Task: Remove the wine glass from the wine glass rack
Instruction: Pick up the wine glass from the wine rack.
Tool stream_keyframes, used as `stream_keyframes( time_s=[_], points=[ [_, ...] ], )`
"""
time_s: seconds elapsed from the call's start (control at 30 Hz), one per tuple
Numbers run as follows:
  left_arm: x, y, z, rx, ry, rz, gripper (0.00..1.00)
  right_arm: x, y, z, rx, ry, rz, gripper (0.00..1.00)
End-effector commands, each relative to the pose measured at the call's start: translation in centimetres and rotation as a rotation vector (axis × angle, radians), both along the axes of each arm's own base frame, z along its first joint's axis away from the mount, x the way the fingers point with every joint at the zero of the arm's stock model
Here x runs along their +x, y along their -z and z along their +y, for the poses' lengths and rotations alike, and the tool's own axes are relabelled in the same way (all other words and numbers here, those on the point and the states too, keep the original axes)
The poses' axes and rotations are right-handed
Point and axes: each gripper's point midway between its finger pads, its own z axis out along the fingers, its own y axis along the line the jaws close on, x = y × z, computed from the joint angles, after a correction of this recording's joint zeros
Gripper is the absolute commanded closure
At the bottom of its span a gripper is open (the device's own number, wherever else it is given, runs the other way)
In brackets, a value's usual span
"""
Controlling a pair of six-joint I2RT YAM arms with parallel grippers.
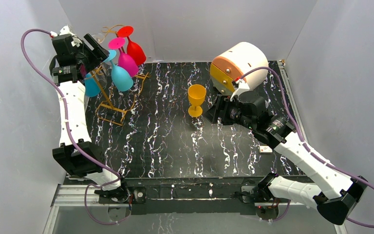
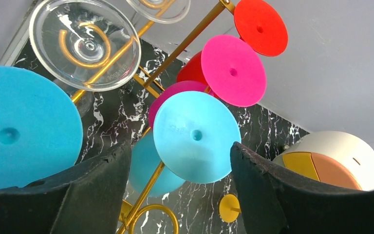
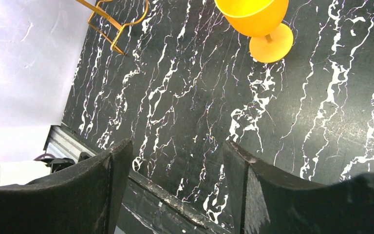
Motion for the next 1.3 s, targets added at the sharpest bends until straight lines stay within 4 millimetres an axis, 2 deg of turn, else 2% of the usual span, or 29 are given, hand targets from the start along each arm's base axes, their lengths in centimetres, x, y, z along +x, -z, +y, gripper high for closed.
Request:
stream_keyframes(
  time_s=[0.0, 0.1, 0.17, 0.23, 0.4, 0.53, 0.7, 1.07, 1.27],
  points=[
    [-0.5, -0.9, -0.7, -0.03, 0.048, -0.041, 0.29, 0.4, -2.7, 0.5, 0.082, 0.016, -0.048, 0.21],
    [0.0, -0.9, -1.2, -0.074, 0.089, -0.064, 0.31, 0.4, -3.9, 1.7, 0.17, -0.015, -0.068, 0.2],
    [0.1, -0.6, -1.3, -0.091, 0.096, -0.058, 0.33, 0.3, -3.8, 2.1, 0.186, -0.029, -0.06, 0.2],
    [0.1, -0.4, -1.3, -0.112, 0.105, -0.054, 0.35, 0.4, -3.5, 2.2, 0.174, -0.027, -0.047, 0.2],
    [-0.1, -1.4, -1.6, -0.181, 0.136, -0.136, 0.39, 0.6, -3.1, 2.1, 0.153, -0.02, -0.04, 0.2],
    [-0.2, -0.5, -1.5, -0.277, 0.129, -0.137, 0.42, 0.5, -3.4, 2.1, 0.158, -0.025, -0.05, 0.2],
    [-0.1, -1.9, -1.7, -0.395, 0.153, -0.249, 0.47, 0.6, -3.3, 2.2, 0.158, -0.027, -0.049, 0.2],
    [-0.1, -0.7, -2.1, -0.411, 0.179, -0.205, 0.51, 0.6, -3.1, 1.9, 0.164, -0.008, -0.042, 0.2],
    [-0.2, 0.7, -1.1, -0.331, 0.144, -0.131, 0.47, 0.4, -3.3, 1.7, 0.169, -0.004, -0.045, 0.2]
  ],
)
